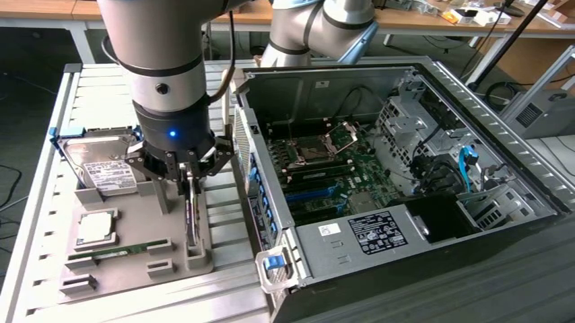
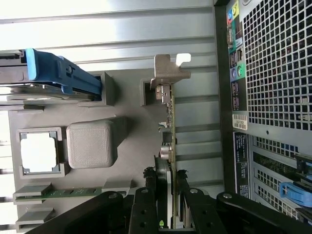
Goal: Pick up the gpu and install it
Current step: 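Pick up the gpu and move the gpu toward the slot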
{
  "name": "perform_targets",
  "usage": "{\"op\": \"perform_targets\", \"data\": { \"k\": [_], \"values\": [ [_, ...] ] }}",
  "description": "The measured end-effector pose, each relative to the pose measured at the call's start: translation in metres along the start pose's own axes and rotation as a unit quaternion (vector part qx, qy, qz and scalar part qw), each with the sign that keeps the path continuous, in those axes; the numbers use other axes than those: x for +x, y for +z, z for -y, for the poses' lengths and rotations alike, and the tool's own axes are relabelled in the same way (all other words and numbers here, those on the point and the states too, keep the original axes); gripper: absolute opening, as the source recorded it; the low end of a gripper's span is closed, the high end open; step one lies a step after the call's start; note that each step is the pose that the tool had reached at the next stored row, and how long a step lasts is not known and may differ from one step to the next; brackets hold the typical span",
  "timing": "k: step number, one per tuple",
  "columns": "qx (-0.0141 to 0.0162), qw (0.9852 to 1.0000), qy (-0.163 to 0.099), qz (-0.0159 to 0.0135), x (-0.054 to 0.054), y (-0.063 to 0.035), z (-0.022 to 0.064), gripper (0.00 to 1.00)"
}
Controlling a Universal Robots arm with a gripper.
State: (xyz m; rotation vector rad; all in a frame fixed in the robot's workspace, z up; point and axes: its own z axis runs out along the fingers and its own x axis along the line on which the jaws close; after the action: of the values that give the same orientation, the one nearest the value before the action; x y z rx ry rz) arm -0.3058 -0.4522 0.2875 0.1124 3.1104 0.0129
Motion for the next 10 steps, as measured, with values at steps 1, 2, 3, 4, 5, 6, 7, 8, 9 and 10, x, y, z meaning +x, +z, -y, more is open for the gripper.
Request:
{"op": "perform_targets", "data": {
  "k": [1,2,3,4,5,6,7,8,9,10],
  "values": [
    [0.0000,1.0000,0.000,0.0000,0.0000,-0.0005,0.0000,0.27],
    [0.0000,1.0000,0.000,0.0001,0.0000,-0.0010,0.0000,0.27],
    [0.0000,1.0000,0.000,0.0000,0.0000,-0.0016,0.0000,0.27],
    [0.0000,1.0000,0.000,0.0001,0.0000,-0.0020,0.0000,0.27],
    [0.0000,1.0000,0.000,0.0000,-0.0001,-0.0025,0.0000,0.27],
    [0.0000,1.0000,0.000,0.0000,-0.0001,-0.0030,0.0000,0.27],
    [0.0000,1.0000,0.000,0.0000,-0.0001,-0.0034,0.0000,0.27],
    [0.0000,1.0000,0.000,0.0000,-0.0001,-0.0039,0.0000,0.27],
    [0.0000,1.0000,0.000,0.0000,-0.0001,-0.0044,0.0000,0.27],
    [0.0000,1.0000,0.000,0.0000,-0.0002,-0.0053,-0.0001,0.27]
  ]
}}
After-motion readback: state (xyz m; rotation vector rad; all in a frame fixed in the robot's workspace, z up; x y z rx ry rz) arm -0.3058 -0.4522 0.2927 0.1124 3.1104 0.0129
